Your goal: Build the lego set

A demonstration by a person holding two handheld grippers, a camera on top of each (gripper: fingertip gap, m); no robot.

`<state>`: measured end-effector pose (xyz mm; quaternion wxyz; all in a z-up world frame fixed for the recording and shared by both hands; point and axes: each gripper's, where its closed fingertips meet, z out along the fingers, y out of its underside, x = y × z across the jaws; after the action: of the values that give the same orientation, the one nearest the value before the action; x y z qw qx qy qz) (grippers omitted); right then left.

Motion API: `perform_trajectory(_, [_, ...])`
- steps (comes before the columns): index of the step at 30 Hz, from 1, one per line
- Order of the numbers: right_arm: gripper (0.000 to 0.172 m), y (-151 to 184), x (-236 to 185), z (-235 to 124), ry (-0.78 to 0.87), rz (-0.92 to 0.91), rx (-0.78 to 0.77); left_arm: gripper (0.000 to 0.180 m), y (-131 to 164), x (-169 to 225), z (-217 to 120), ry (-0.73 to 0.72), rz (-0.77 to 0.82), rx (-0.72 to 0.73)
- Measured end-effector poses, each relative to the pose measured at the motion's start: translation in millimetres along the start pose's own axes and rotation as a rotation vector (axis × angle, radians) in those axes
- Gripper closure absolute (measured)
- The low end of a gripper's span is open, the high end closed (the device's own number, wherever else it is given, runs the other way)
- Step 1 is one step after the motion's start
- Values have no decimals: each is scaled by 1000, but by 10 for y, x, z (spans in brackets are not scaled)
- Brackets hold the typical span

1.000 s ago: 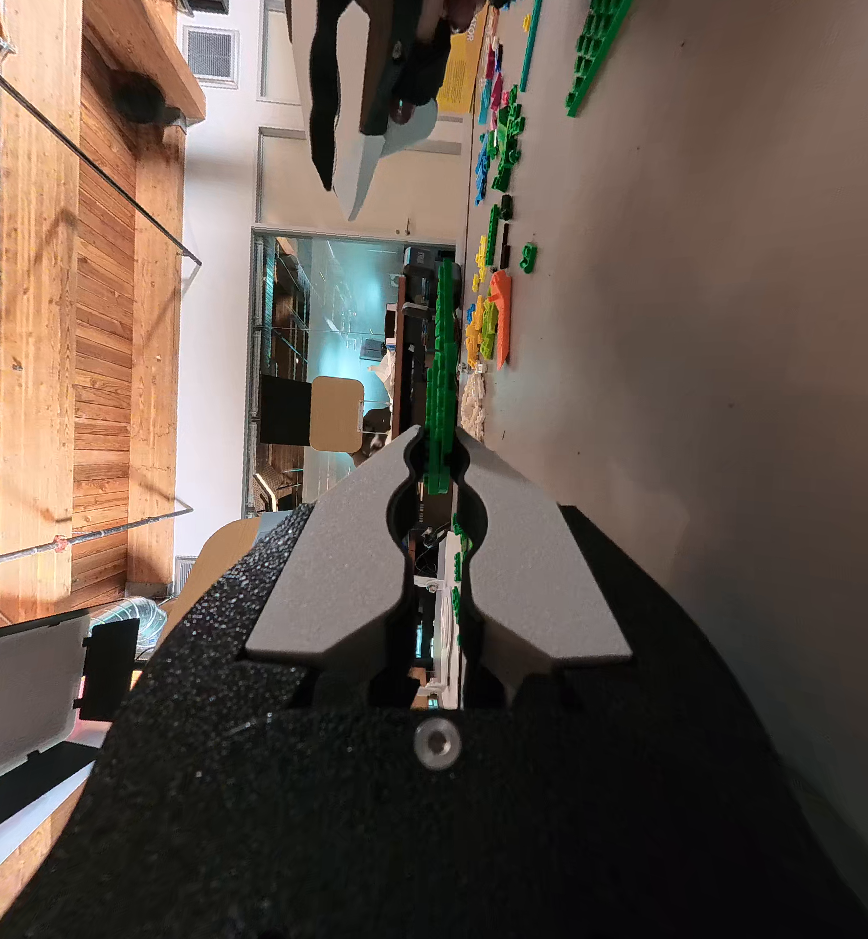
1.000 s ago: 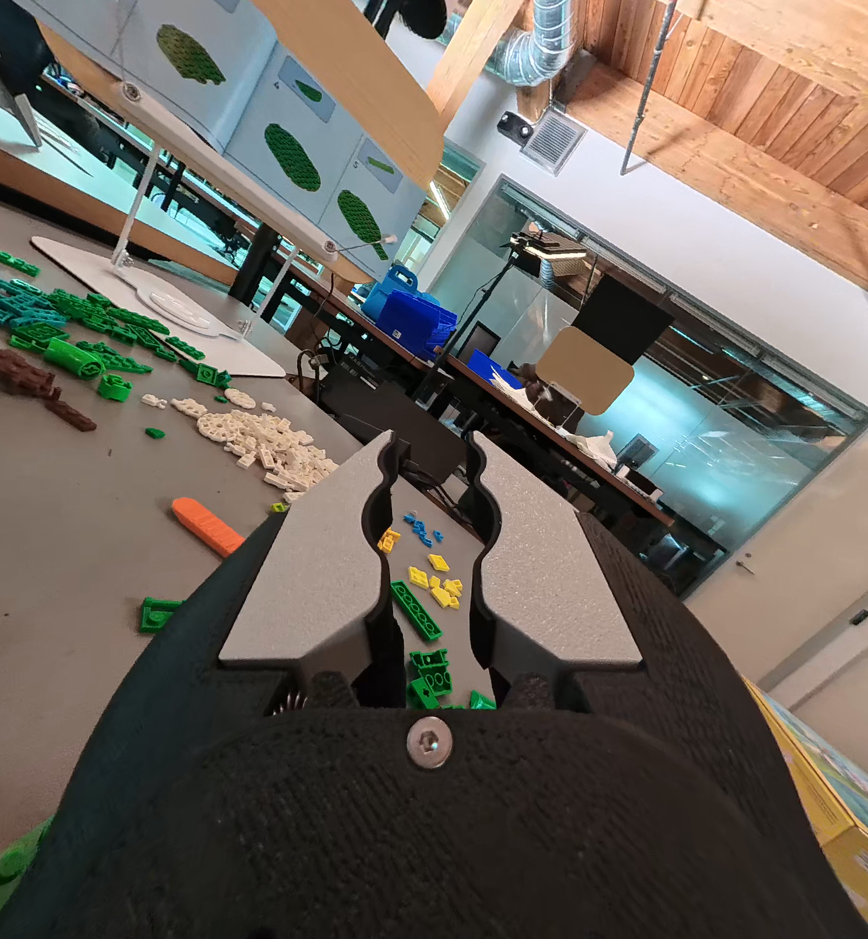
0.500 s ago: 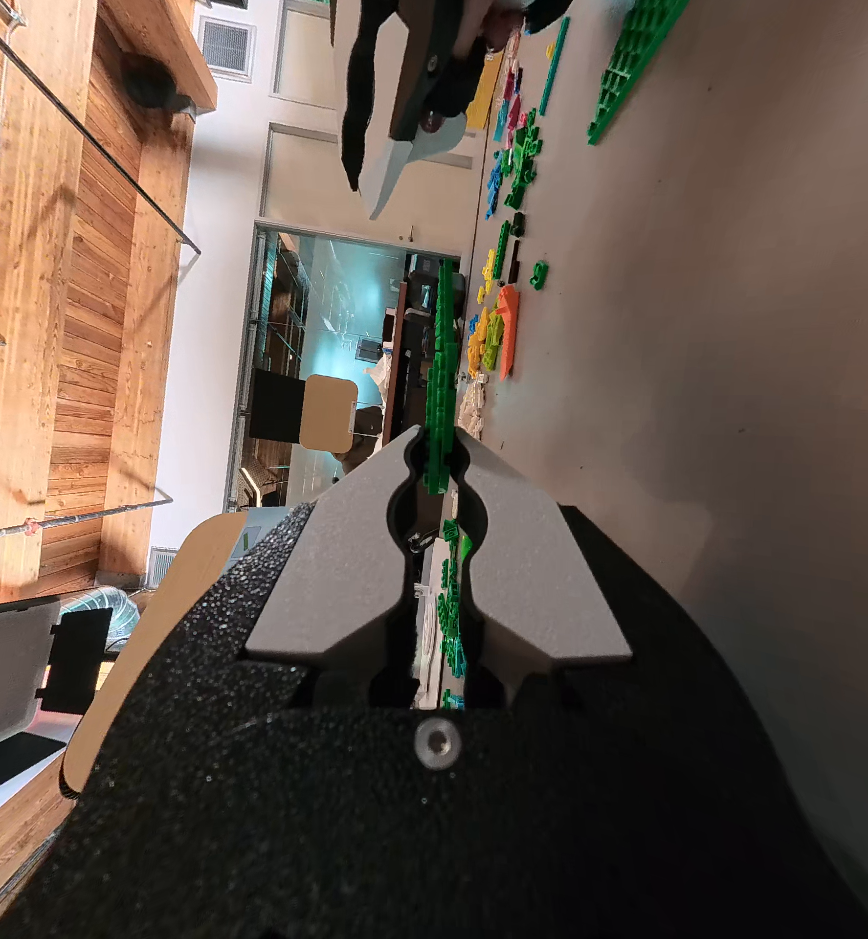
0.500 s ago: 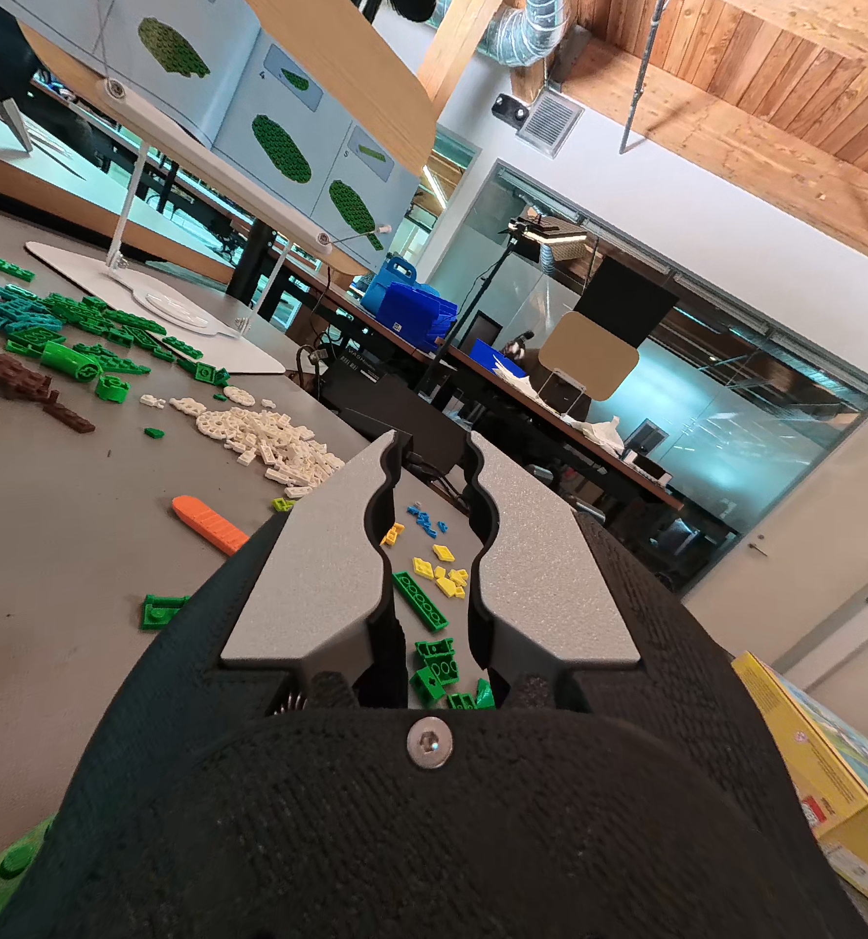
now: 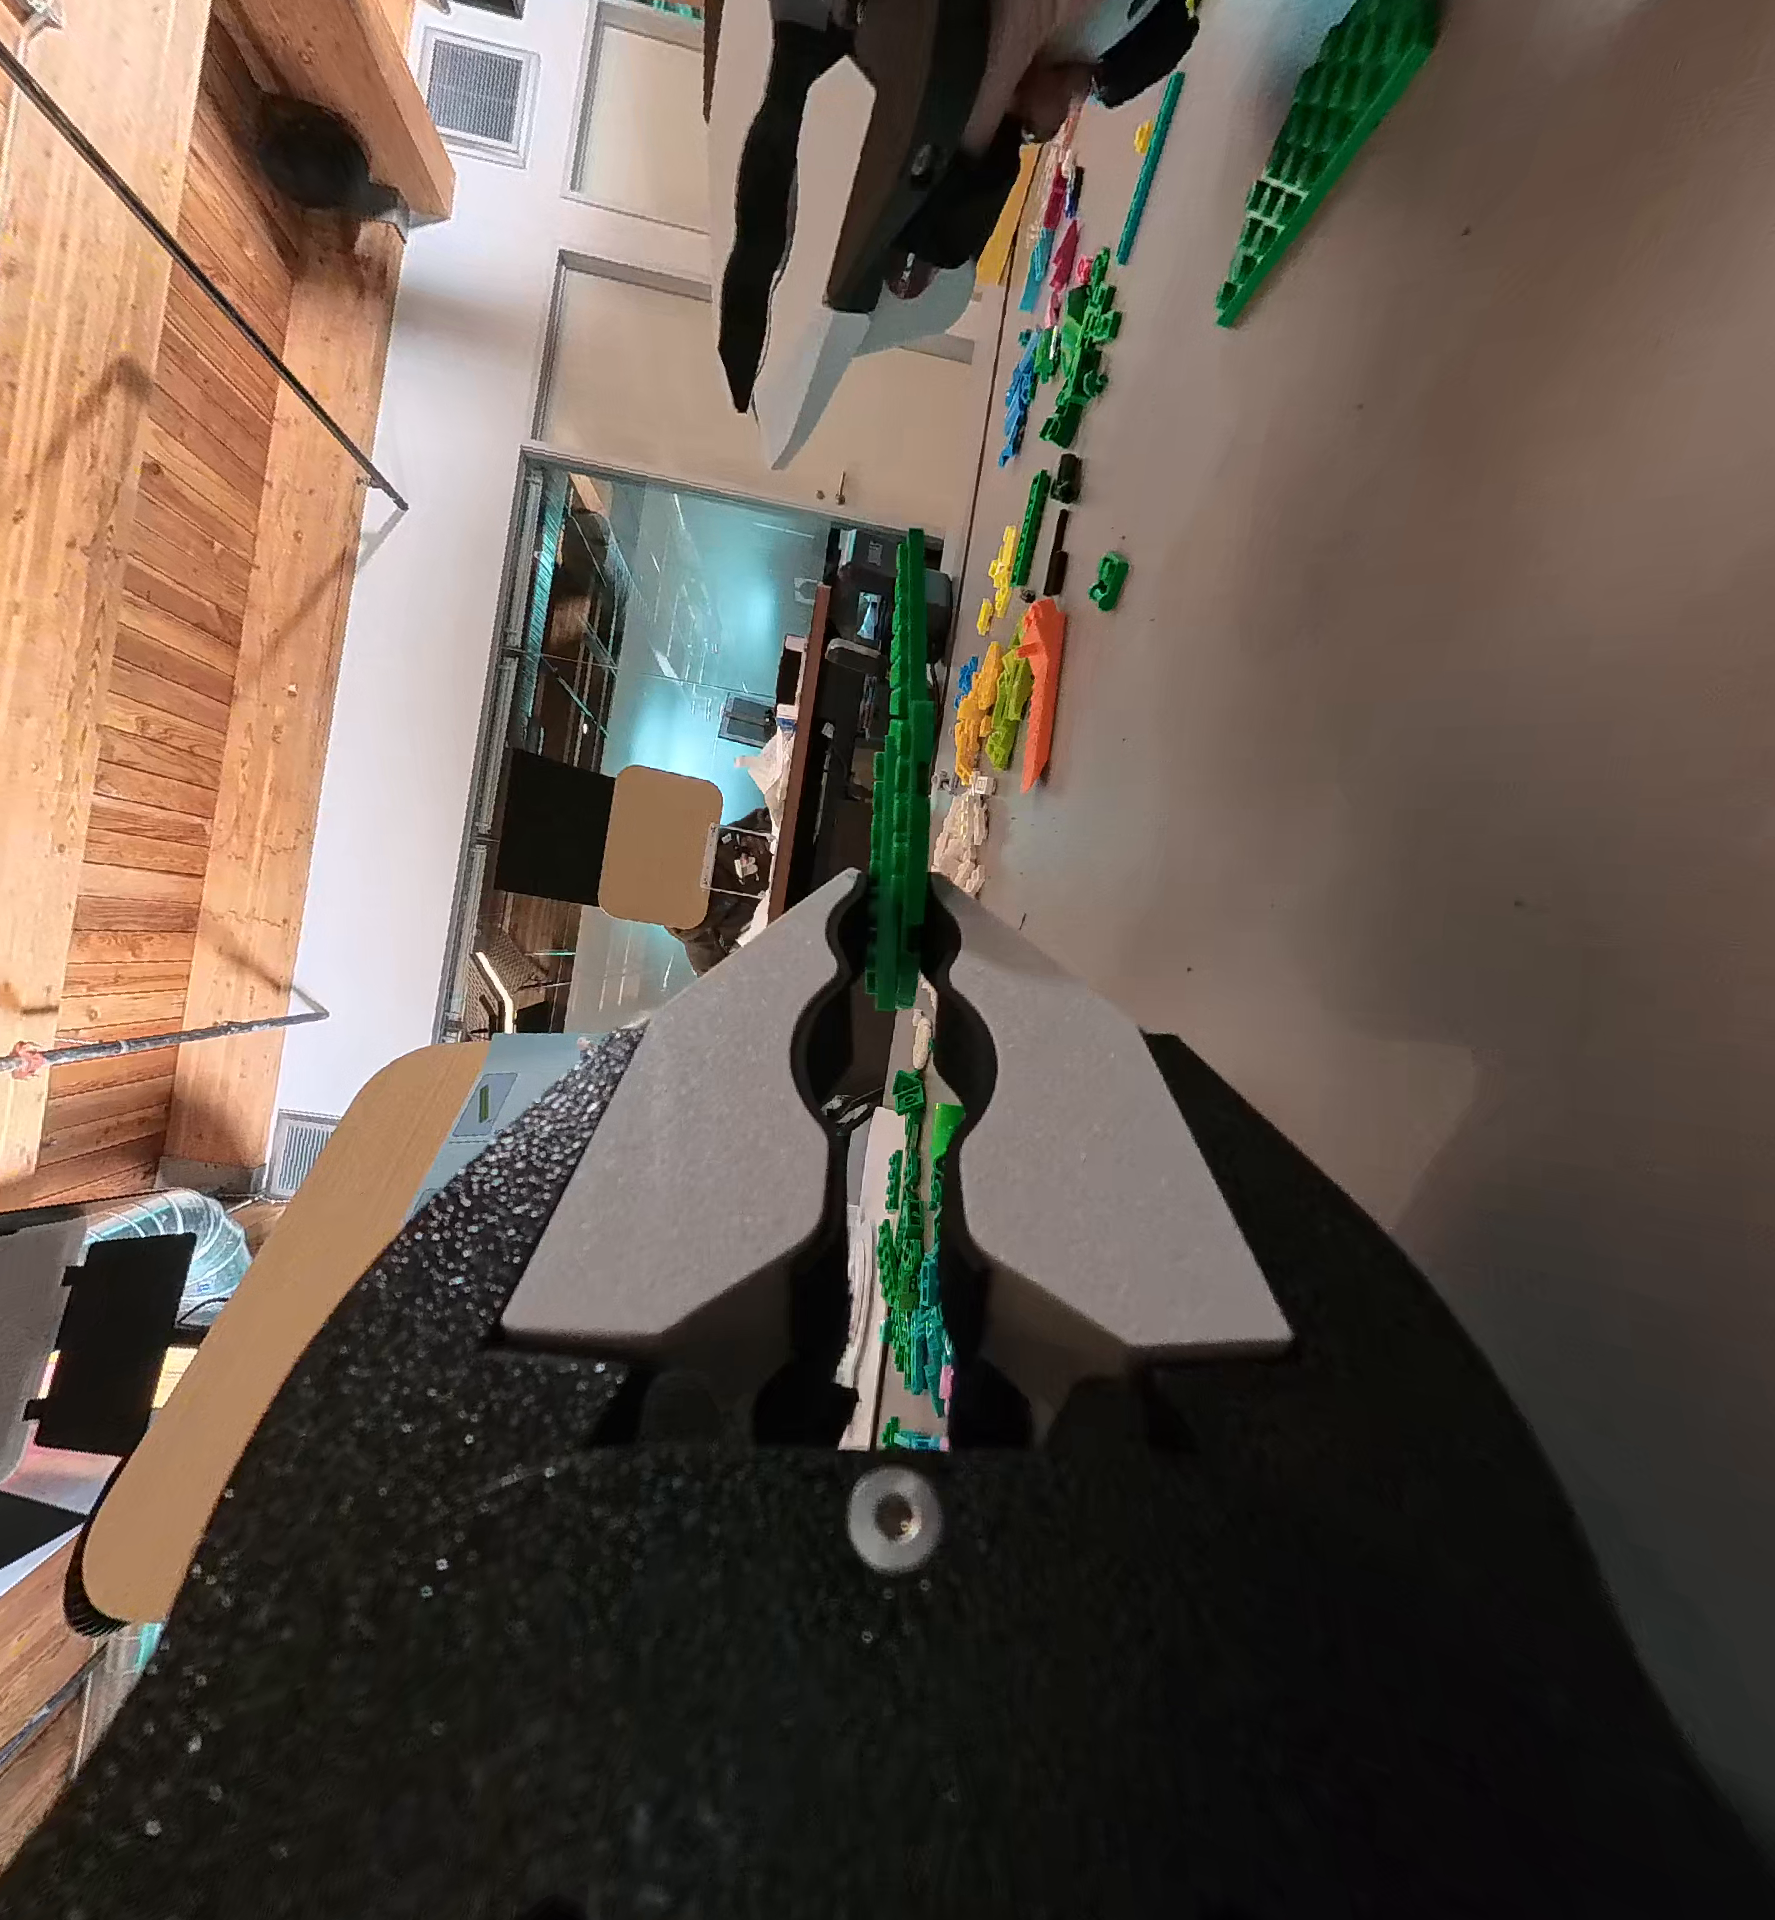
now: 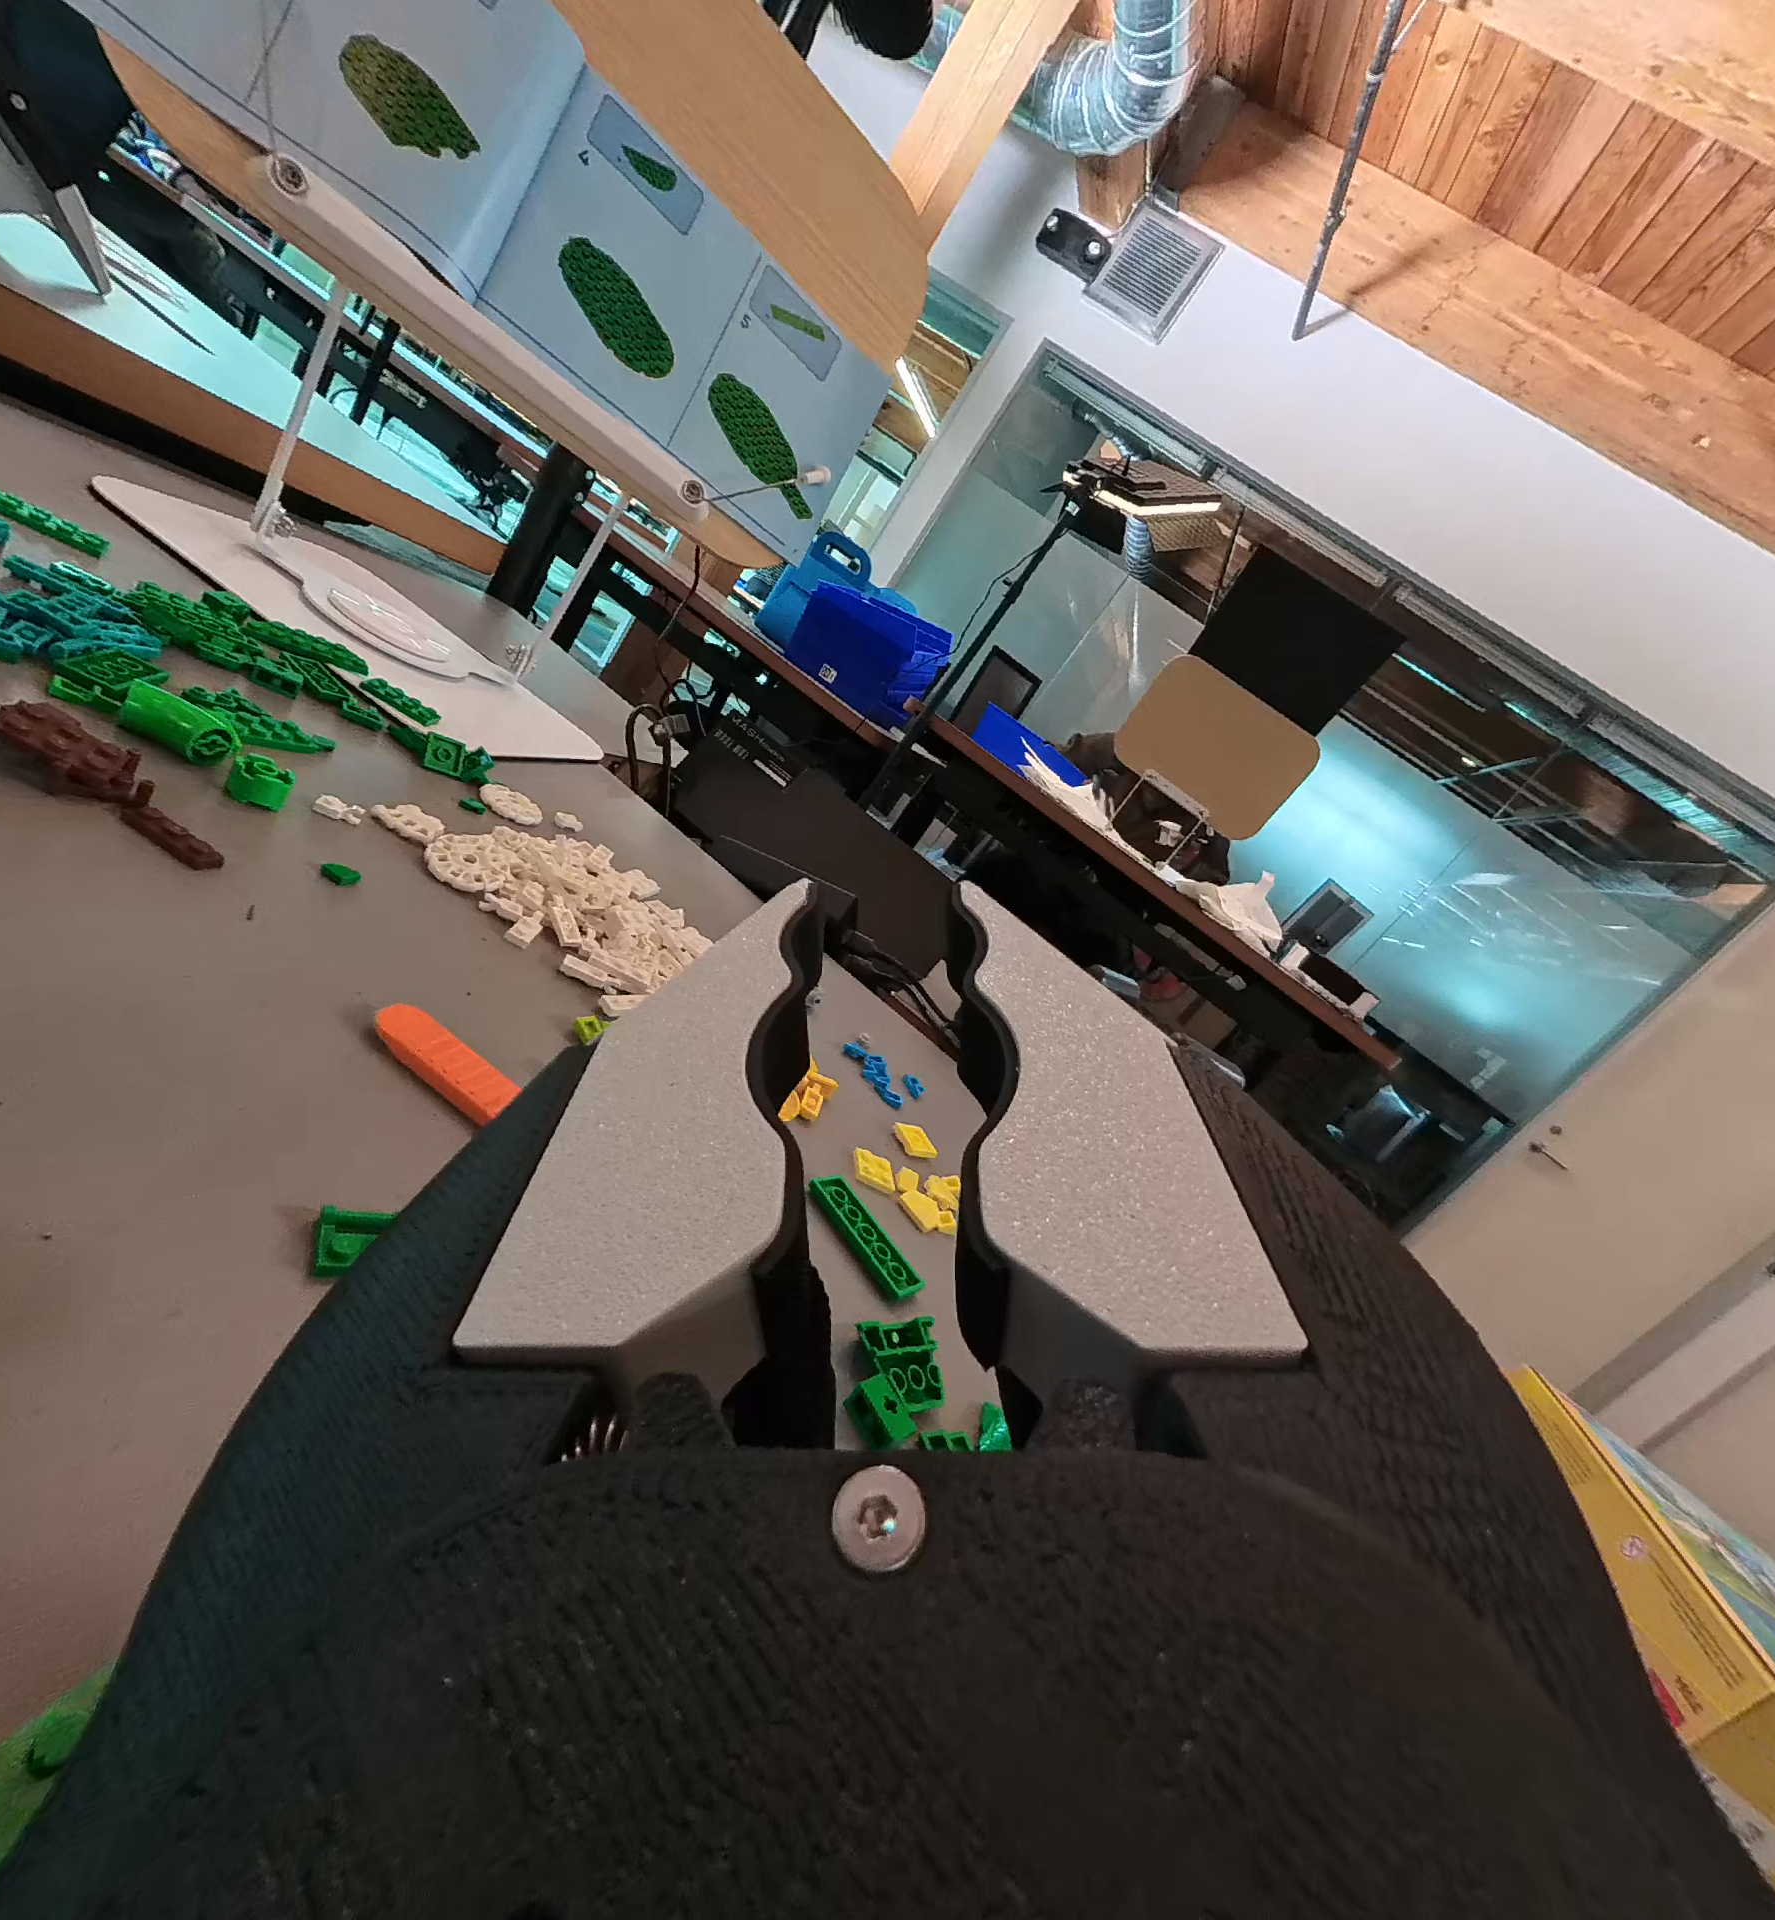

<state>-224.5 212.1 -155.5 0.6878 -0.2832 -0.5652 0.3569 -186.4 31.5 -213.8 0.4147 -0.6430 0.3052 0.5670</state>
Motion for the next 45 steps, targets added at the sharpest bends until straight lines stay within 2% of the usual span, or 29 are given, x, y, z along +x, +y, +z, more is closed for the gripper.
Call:
perform_trajectory(15, [150,-47,-54,-7,-13,-19,15,175,6,-14,-4,-3,-22,4])
perform_trajectory(20, [156,-145,85,-68,56,-26,56,175,10,-28,-10,-6,-34,7])
perform_trajectory(28, [158,-122,82,-62,59,-45,46,176,42,-50,-24,-13,-48,-1])
perform_trajectory(34, [163,-165,111,-88,72,-71,61,176,85,-131,-42,-36,-120,1])
perform_trajectory(41, [162,-179,58,-83,55,-101,64,175,59,-131,-48,-36,-112,11])
perform_trajectory(45, [162,-184,30,-78,43,-108,66,175,13,-296,-112,-134,-97,31])
